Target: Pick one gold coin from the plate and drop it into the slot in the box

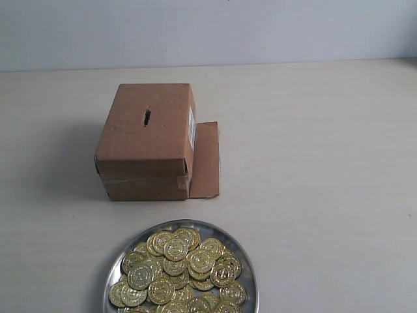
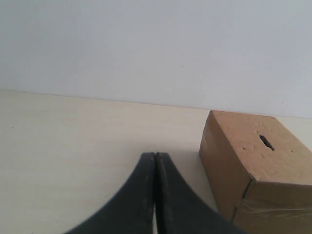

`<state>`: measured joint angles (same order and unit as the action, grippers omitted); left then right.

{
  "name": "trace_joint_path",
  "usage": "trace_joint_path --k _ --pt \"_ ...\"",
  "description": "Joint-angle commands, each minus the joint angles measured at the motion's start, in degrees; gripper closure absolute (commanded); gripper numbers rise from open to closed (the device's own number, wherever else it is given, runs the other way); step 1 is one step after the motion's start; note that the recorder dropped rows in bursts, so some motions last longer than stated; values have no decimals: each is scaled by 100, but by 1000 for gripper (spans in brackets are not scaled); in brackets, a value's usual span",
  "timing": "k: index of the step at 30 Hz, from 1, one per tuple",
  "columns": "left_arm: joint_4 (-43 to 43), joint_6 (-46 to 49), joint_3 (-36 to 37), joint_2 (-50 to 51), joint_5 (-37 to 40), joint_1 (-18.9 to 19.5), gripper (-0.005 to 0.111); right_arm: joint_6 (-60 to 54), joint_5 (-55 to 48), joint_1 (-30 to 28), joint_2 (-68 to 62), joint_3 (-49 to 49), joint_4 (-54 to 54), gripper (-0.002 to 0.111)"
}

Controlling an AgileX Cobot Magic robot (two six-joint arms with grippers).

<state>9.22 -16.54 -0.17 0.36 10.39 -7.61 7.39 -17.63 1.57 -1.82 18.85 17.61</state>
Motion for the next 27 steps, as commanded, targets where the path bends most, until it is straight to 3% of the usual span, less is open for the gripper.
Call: trace_joint_path --k 1,5,12,21,27 --pt "37 -13 17 -36 -64 -33 107 -2994 -2015 -22 -866 1129 2292 108" --pt "37 -13 17 -36 -64 -33 107 -3203 -3512 -22 -2041 2007 2705 108" --pt "37 -13 17 -36 -64 -33 107 -3734 -4750 -22 -3556 2812 3176 108" --pt "37 -13 17 -36 -64 -33 107 -4013 -4865 -22 -4825 3294 3178 108" --pt "37 -13 17 -36 -64 -33 107 -5418 -4640 208 -5711 3471 3167 108"
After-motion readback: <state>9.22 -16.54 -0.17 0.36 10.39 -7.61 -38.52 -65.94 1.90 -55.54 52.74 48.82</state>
